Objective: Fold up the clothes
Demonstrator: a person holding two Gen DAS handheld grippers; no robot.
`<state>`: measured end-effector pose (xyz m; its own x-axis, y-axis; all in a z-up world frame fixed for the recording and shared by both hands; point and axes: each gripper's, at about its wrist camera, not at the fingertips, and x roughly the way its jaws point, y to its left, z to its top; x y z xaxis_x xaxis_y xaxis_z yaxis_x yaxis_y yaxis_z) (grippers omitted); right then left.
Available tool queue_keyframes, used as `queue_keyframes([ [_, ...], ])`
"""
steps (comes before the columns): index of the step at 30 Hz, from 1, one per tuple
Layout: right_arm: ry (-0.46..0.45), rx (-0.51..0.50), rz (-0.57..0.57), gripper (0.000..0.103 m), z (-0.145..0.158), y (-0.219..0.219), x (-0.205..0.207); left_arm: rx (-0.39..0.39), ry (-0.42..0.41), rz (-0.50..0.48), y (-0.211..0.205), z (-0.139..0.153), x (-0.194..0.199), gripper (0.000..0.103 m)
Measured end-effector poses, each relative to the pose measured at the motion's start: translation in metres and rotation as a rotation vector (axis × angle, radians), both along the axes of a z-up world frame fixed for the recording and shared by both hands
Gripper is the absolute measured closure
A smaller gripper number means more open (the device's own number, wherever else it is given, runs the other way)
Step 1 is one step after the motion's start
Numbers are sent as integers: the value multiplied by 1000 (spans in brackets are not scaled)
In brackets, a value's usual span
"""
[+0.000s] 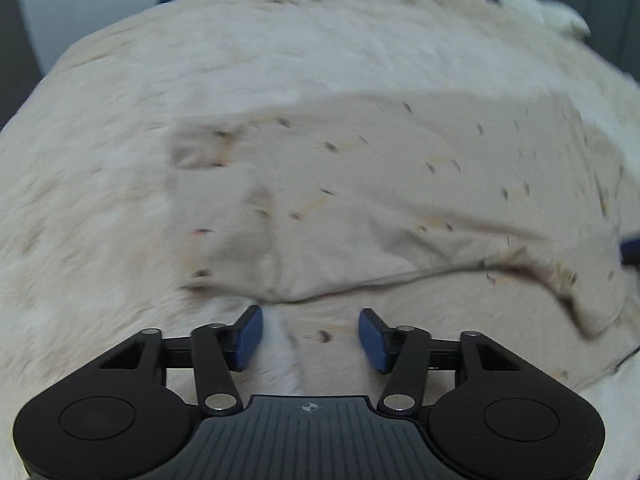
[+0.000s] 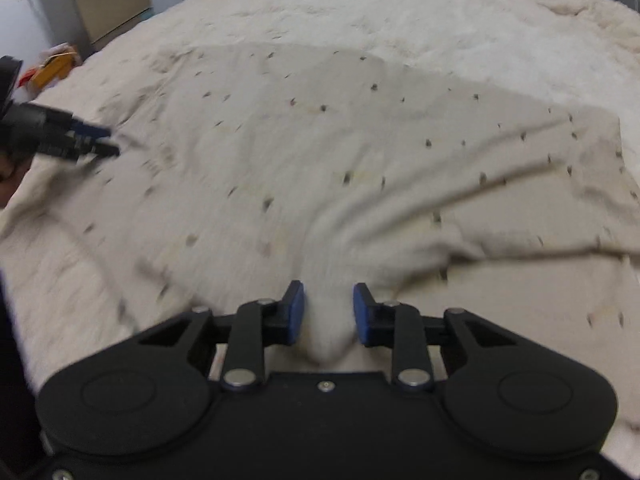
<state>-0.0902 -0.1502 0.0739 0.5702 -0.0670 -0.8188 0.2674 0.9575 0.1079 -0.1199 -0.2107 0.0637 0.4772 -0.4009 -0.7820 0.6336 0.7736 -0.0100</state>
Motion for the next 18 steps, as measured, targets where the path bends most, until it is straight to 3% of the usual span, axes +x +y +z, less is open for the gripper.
queue_keyframes([
  [4,-102,-17,-115,53,19,-17,-20,-29,-51,-10,-23,17,-1,42],
  [6,-148,-3,-191,52,22,-30,-24,-44,-76,-15,-34,25,-1,31],
  [8,-156,-8,-228,51,22,-41,-24,-55,-100,-22,-46,32,-1,29],
  [12,-132,19,-226,48,16,-56,-26,52,-73,-75,-83,16,-6,25],
  [16,-87,40,-231,47,13,-70,-46,97,-10,-14,-91,-5,6,24],
  [18,-99,55,-265,44,18,-76,-60,116,22,13,-89,-16,9,17],
])
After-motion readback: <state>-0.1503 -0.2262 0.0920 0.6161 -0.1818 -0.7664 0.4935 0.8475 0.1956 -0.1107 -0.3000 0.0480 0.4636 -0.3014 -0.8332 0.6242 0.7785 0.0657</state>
